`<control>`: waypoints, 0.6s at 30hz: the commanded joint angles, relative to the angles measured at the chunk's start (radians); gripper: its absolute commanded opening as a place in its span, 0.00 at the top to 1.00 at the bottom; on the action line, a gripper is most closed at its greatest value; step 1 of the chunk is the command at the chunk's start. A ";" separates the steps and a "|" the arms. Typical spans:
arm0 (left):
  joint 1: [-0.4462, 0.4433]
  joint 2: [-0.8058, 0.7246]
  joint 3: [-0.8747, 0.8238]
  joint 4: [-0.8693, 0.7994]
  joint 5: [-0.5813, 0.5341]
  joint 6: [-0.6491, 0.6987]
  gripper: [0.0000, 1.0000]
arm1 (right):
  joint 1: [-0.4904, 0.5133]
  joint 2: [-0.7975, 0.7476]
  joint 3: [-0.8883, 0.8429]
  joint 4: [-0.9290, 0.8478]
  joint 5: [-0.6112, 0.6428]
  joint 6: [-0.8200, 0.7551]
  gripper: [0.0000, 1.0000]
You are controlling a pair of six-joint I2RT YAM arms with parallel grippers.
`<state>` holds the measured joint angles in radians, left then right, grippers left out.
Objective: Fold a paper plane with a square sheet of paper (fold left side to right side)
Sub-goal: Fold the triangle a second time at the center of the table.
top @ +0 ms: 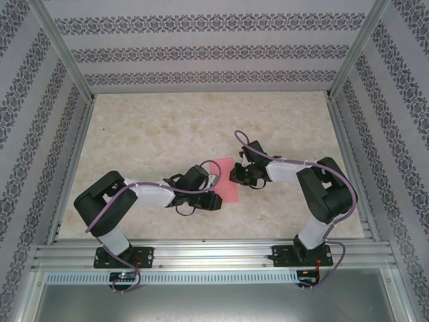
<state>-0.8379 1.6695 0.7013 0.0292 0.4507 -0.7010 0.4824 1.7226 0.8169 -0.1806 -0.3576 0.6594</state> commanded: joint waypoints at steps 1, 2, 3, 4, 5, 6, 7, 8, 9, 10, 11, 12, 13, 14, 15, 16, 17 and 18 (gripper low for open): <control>-0.013 -0.042 -0.030 -0.084 -0.010 -0.025 0.72 | 0.002 0.043 -0.008 -0.065 0.069 -0.011 0.87; -0.013 -0.057 -0.023 -0.095 -0.015 -0.026 0.72 | 0.004 0.043 -0.009 -0.065 0.071 -0.011 0.87; -0.011 -0.069 -0.011 -0.107 -0.019 -0.023 0.72 | 0.004 0.043 -0.009 -0.066 0.070 -0.010 0.87; -0.006 -0.083 0.005 -0.119 -0.022 -0.021 0.72 | 0.005 0.042 -0.009 -0.065 0.069 -0.011 0.87; 0.001 -0.095 0.023 -0.132 -0.023 -0.018 0.71 | 0.005 0.041 -0.007 -0.064 0.069 -0.011 0.87; 0.009 -0.104 0.038 -0.143 -0.022 -0.015 0.71 | 0.006 0.040 -0.008 -0.064 0.069 -0.010 0.87; 0.020 -0.113 0.056 -0.150 -0.021 -0.011 0.71 | 0.007 0.038 -0.007 -0.062 0.068 -0.011 0.87; 0.032 -0.116 0.072 -0.153 -0.019 -0.008 0.71 | 0.008 0.037 -0.006 -0.064 0.069 -0.011 0.87; 0.042 -0.114 0.085 -0.152 -0.015 -0.004 0.70 | 0.009 0.037 -0.004 -0.063 0.068 -0.011 0.87; 0.051 -0.106 0.103 -0.153 -0.010 0.004 0.70 | 0.009 0.037 -0.003 -0.066 0.068 -0.010 0.87; 0.059 -0.088 0.123 -0.151 0.001 0.010 0.70 | 0.009 0.037 -0.002 -0.067 0.069 -0.010 0.87; 0.063 -0.070 0.139 -0.150 0.011 0.014 0.70 | 0.010 0.036 -0.002 -0.068 0.067 -0.011 0.87; 0.065 -0.045 0.160 -0.155 0.021 0.022 0.70 | 0.009 0.035 -0.001 -0.069 0.066 -0.012 0.87; 0.065 -0.022 0.177 -0.155 0.025 0.028 0.70 | 0.010 0.034 -0.001 -0.070 0.066 -0.011 0.87; 0.065 -0.003 0.189 -0.158 0.028 0.033 0.70 | 0.010 0.033 -0.002 -0.072 0.067 -0.013 0.87; 0.065 0.016 0.198 -0.157 0.030 0.035 0.71 | 0.010 0.032 -0.002 -0.071 0.065 -0.013 0.87; 0.065 0.033 0.204 -0.153 0.029 0.037 0.71 | 0.010 0.031 -0.001 -0.072 0.065 -0.014 0.87; 0.066 0.042 0.204 -0.149 0.028 0.037 0.71 | 0.010 0.029 -0.001 -0.071 0.063 -0.013 0.87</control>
<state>-0.7792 1.6711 0.8940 -0.1001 0.4599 -0.6933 0.4843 1.7226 0.8215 -0.1886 -0.3565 0.6594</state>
